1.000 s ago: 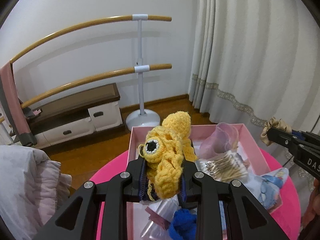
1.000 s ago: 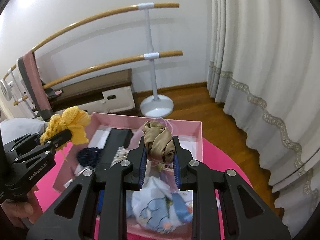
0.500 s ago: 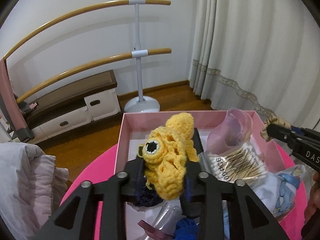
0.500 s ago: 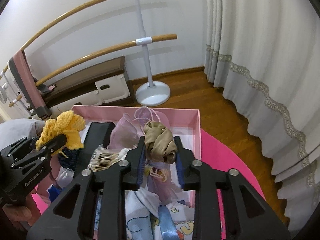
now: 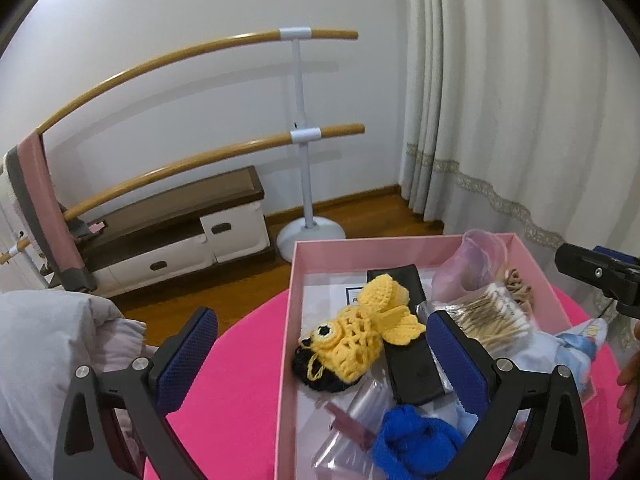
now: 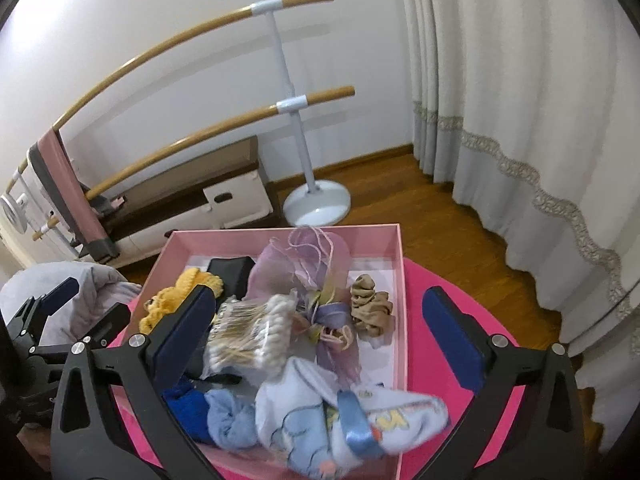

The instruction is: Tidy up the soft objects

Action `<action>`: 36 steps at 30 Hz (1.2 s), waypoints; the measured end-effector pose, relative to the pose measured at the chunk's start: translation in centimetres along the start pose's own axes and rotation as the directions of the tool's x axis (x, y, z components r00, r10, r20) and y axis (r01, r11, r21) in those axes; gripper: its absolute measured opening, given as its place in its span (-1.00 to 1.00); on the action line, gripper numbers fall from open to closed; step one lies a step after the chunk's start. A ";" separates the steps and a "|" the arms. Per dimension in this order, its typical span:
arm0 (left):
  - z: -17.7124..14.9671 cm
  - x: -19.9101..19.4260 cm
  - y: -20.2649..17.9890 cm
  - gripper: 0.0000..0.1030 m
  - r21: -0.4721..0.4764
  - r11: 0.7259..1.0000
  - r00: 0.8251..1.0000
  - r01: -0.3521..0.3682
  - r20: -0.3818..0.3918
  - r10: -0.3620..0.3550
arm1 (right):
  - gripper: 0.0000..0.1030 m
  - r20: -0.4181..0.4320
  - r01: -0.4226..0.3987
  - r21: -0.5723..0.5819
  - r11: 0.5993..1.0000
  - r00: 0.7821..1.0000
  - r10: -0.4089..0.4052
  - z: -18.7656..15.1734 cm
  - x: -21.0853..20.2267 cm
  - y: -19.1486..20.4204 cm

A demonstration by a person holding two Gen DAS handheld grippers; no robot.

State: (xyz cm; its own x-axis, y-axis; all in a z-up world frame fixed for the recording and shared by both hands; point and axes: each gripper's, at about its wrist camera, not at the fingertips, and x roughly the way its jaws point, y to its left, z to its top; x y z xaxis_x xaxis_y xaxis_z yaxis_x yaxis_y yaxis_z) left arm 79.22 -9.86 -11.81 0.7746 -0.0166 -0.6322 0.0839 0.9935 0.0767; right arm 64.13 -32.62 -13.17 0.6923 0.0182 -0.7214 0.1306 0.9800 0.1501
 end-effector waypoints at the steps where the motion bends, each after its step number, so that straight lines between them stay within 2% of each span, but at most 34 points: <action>1: -0.3 -0.6 0.2 1.00 -0.005 1.000 1.000 0.000 0.010 0.000 | 1.00 0.008 0.002 0.002 1.000 1.000 -0.002 0.0 -0.6 0.2; 6: -2.4 -3.8 -0.5 1.00 -0.007 1.000 0.998 -0.001 0.064 0.001 | 1.00 0.062 0.010 -0.002 1.000 0.998 -0.009 -1.1 -4.5 1.6; 14: -5.8 -11.2 -0.9 1.00 -0.004 1.000 0.988 0.006 0.153 -0.006 | 1.00 0.154 0.024 0.003 1.000 0.988 -0.024 -4.0 -11.9 3.8; 21: -11.9 -17.8 1.1 1.00 -0.015 1.000 0.977 0.022 0.213 -0.018 | 1.00 0.225 0.052 0.000 0.999 0.973 -0.050 -8.0 -18.0 5.6; 32: -20.6 -26.3 3.3 1.00 -0.055 0.997 0.971 0.045 0.235 -0.031 | 1.00 0.285 0.085 -0.026 0.996 0.956 -0.074 -14.5 -24.7 8.5; 36: -21.5 -29.6 3.3 1.00 -0.052 0.998 0.971 0.046 0.235 -0.032 | 1.00 0.297 0.085 -0.035 0.996 0.952 -0.071 -16.2 -26.2 9.4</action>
State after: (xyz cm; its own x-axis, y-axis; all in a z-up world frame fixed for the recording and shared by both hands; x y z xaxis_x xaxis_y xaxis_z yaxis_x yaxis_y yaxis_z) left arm 43.10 -3.63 -9.37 0.8972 -0.0748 -0.4353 0.0865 0.9962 0.0071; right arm 35.75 -20.67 -3.77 0.8607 -0.1106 -0.4969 0.1640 0.9843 0.0650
